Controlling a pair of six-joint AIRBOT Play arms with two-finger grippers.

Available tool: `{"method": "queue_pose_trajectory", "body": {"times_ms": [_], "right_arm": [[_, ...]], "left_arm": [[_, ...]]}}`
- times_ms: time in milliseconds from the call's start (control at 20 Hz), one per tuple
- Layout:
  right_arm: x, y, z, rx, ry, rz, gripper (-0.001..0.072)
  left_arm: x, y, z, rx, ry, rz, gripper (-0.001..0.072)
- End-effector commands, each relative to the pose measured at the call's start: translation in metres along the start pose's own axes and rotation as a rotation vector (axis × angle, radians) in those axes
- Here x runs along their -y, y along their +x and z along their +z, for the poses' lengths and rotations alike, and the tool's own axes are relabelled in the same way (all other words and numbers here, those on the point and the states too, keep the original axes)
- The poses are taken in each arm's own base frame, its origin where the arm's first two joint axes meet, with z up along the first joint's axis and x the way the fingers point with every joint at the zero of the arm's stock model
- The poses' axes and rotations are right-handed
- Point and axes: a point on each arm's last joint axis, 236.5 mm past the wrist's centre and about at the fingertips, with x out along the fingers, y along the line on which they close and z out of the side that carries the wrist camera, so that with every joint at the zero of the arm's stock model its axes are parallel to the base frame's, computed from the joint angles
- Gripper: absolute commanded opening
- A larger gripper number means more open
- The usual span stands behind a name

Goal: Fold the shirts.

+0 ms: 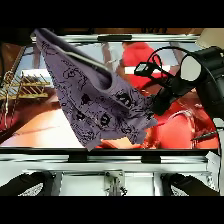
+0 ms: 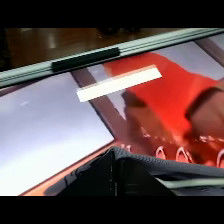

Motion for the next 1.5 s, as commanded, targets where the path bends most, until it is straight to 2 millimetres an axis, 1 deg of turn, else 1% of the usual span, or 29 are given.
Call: {"method": "queue_pose_trajectory", "body": {"times_ms": [0,50,150,200,250,300,400,450,500,550,600,700,750,800,850,900,950,1050,1100,1200,1300,1450], "right_arm": [[-0.003,0.003,0.009,0.028,0.0,0.02,0.0071],[-0.004,0.001,0.008,0.029,0.0,0.019,0.0071],[-0.004,-0.006,0.007,0.048,0.0,0.005,0.0071],[-0.004,-0.011,0.006,0.062,0.001,-0.005,0.0071],[-0.004,-0.018,0.006,0.082,0.001,-0.019,0.0071],[-0.004,-0.025,0.007,0.107,0.0,-0.034,0.0071],[-0.008,-0.038,0.011,0.162,-0.008,-0.046,0.0071],[-0.012,-0.043,0.014,0.191,-0.012,-0.04,0.0071],[-0.019,-0.049,0.019,0.227,-0.018,-0.02,0.0071],[-0.026,-0.052,0.024,0.255,-0.023,0.002,0.0071],[-0.031,-0.054,0.027,0.273,-0.023,0.023,0.0071],[-0.03,-0.054,0.029,0.279,-0.018,0.022,0.0071],[-0.029,-0.054,0.029,0.281,-0.017,0.017,0.0071],[-0.029,-0.054,0.029,0.282,-0.017,0.014,0.0071],[-0.027,-0.054,0.028,0.277,-0.015,0.007,0.0071],[-0.024,-0.053,0.026,0.267,-0.013,-0.006,0.0071],[-0.021,-0.053,0.024,0.258,-0.011,-0.019,0.0072],[-0.017,-0.052,0.022,0.249,-0.008,-0.035,0.0072],[-0.017,-0.053,0.023,0.255,-0.008,-0.033,0.0072],[-0.023,-0.055,0.031,0.291,-0.013,-0.009,0.0072],[-0.027,-0.058,0.04,0.332,-0.015,0.007,0.0072],[-0.024,-0.059,0.044,0.346,-0.011,-0.006,0.0072]], "left_arm": [[0.062,0.012,-0.013,-0.05,0.048,-0.15,0.006],[0.062,0.016,-0.025,-0.096,0.072,-0.137,0.0061],[0.045,0.025,-0.052,-0.207,0.116,-0.069,0.006],[0.033,0.027,-0.065,-0.264,0.138,-0.025,0.0061],[0.026,0.029,-0.076,-0.31,0.152,0.002,0.0061],[0.025,0.031,-0.085,-0.347,0.154,0.004,0.0061],[0.028,0.039,-0.103,-0.42,0.182,-0.011,0.0061],[0.033,0.045,-0.112,-0.45,0.182,-0.027,0.0061],[0.046,0.053,-0.118,-0.465,0.177,-0.068,0.0061],[0.064,0.061,-0.122,-0.468,0.172,-0.118,0.0061],[0.082,0.069,-0.124,-0.462,0.175,-0.16,0.0061],[0.111,0.083,-0.126,-0.436,0.203,-0.211,0.0061],[0.122,0.087,-0.128,-0.434,0.214,-0.229,0.0061],[0.128,0.089,-0.131,-0.441,0.223,-0.237,0.0061],[0.127,0.089,-0.133,-0.448,0.232,-0.23,0.0061],[0.119,0.087,-0.133,-0.455,0.247,-0.202,0.0061],[0.104,0.085,-0.132,-0.462,0.268,-0.153,0.0061],[0.084,0.078,-0.125,-0.454,0.256,-0.098,0.0061],[0.082,0.074,-0.121,-0.442,0.235,-0.103,0.0061],[0.096,0.071,-0.121,-0.439,0.209,-0.16,0.0062],[0.109,0.073,-0.123,-0.439,0.198,-0.2,0.0063],[0.111,0.083,-0.121,-0.418,0.199,-0.197,0.007]]}}
